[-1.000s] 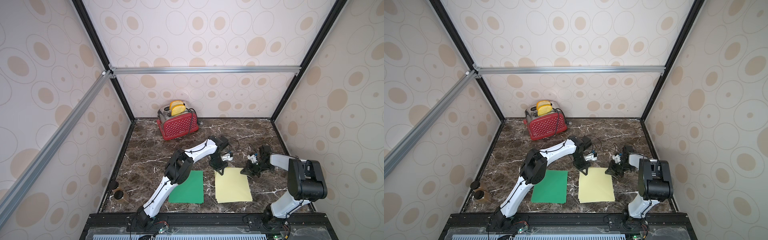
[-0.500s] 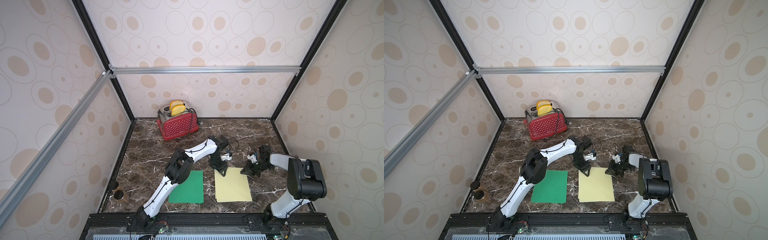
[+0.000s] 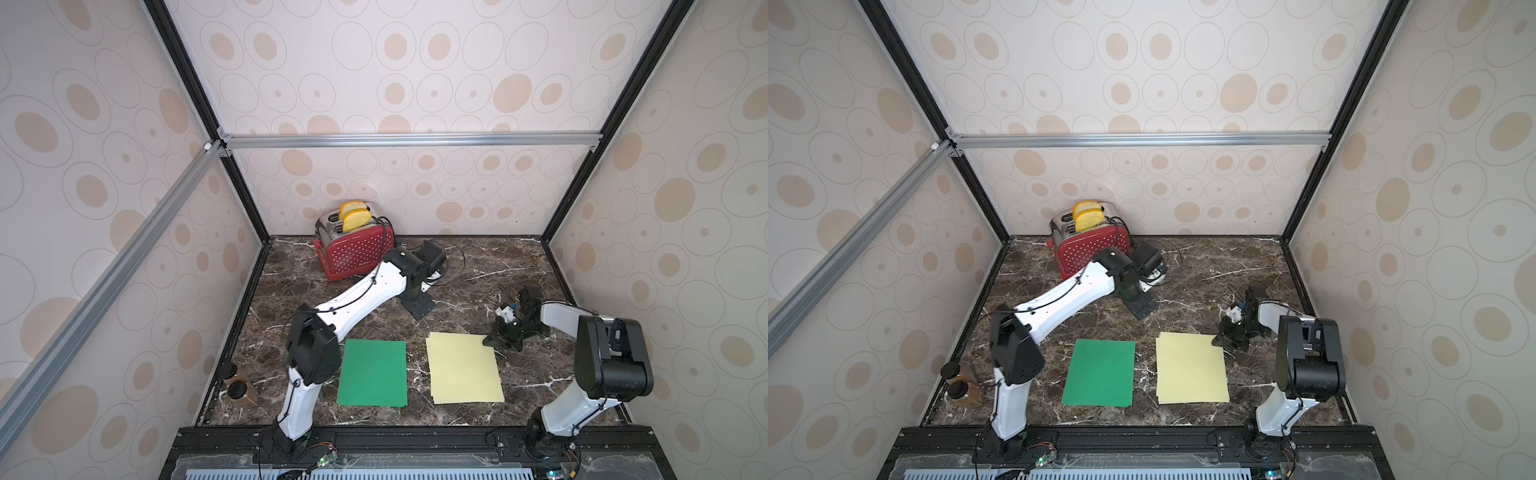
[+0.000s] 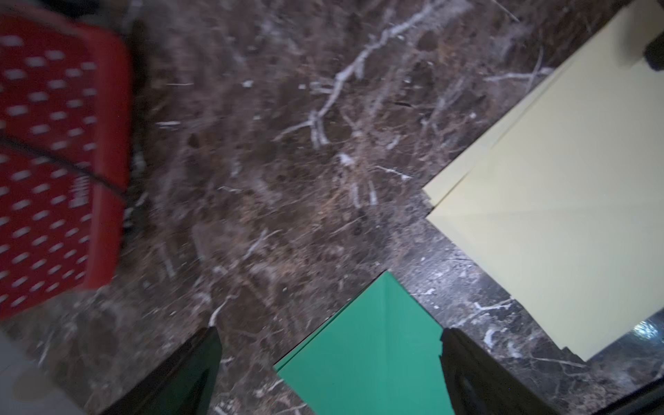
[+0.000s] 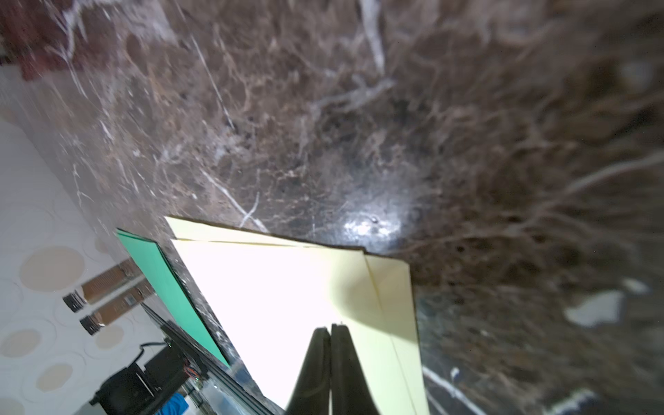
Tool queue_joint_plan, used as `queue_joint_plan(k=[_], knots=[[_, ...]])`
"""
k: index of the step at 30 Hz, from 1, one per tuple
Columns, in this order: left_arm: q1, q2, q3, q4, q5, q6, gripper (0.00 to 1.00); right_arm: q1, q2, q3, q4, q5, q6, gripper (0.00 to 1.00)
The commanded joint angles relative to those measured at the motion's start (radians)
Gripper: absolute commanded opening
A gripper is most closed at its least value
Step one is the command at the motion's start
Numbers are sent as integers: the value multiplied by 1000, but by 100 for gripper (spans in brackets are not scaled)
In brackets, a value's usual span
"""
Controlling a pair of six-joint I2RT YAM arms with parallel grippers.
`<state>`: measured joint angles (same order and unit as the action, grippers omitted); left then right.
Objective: Sort the scattered colored papers by color
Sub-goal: Reset both arms
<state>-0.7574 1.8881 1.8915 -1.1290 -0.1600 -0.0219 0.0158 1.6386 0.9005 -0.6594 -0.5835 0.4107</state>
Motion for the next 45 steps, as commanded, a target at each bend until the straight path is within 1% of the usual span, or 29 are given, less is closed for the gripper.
queue_joint_plan(k=[1,2,3,4,6,7,8,10,11,12,14,15,16,18,21,22,24,25,28,29,31,32,34,35,36,38,40,44,45], knots=[[117,-318,-238,139,-162,-158,99,3,-141,127,-165,10,-11,52],[141,-458,-369,249,-163,-175,99,3,-180,166,-199,5,-21,96],[153,-557,-503,351,-174,-164,99,4,-214,194,-218,5,-27,100],[158,-704,-634,456,-223,-150,99,3,-259,220,-223,1,-40,100],[163,-902,-875,685,-399,-117,99,4,-341,240,-202,29,-98,100],[172,-987,-1009,812,-501,-62,99,3,-397,230,-177,115,-124,100],[187,-1057,-1137,943,-516,49,99,4,-450,202,-124,237,-138,100],[241,-1143,-1339,1204,-418,269,99,2,-535,84,55,441,-157,100],[273,-1156,-1401,1274,-385,317,99,1,-569,-3,194,529,-160,100],[311,-1146,-1413,1287,-393,311,99,2,-587,-98,368,570,-168,100],[427,-1097,-1420,1331,-445,197,99,2,-604,-311,772,579,-268,99],[496,-1075,-1440,1374,-415,134,99,1,-592,-410,972,614,-273,99],[570,-1052,-1476,1448,-337,90,99,2,-566,-477,1106,704,-233,99],[581,-989,-1522,1567,-321,99,99,-2,-496,-545,1257,788,-225,99],[577,-947,-1560,1626,-243,57,99,-31,-453,-537,1203,696,-299,99],[578,-942,-1574,1646,-245,63,99,-30,-445,-561,1253,689,-324,99],[583,-914,-1601,1706,-313,71,99,-33,-435,-579,1286,734,-308,99],[585,-896,-1613,1725,-309,75,99,-35,-417,-596,1334,751,-294,99],[584,-834,-1587,1769,-258,28,99,-35,-327,-585,1421,718,-345,99],[584,-802,-1571,1778,-275,28,99,-35,-313,-565,1397,707,-355,99],[584,-726,-1536,1786,-381,22,99,-36,-211,-569,1511,721,-356,99],[584,-696,-1526,1793,-408,23,99,-37,-170,-568,1548,713,-359,99],[584,-629,-1520,1824,-396,23,99,-36,-88,-550,1613,625,-400,99],[584,-604,-1525,1845,-375,26,99,-35,-84,-522,1558,610,-407,99],[585,-576,-1537,1883,-357,40,99,-31,-116,-490,1433,607,-411,99],[587,-527,-1545,1959,-402,44,99,-31,-90,-516,1548,603,-416,99],[630,-484,-1543,2015,-293,56,99,-28,-117,-495,1447,595,-420,99],[725,-322,-1571,2216,-73,19,99,-8,-105,-470,1426,582,-460,99],[750,-338,-1558,2157,-8,4,99,-7,-101,-476,1443,580,-461,99]])
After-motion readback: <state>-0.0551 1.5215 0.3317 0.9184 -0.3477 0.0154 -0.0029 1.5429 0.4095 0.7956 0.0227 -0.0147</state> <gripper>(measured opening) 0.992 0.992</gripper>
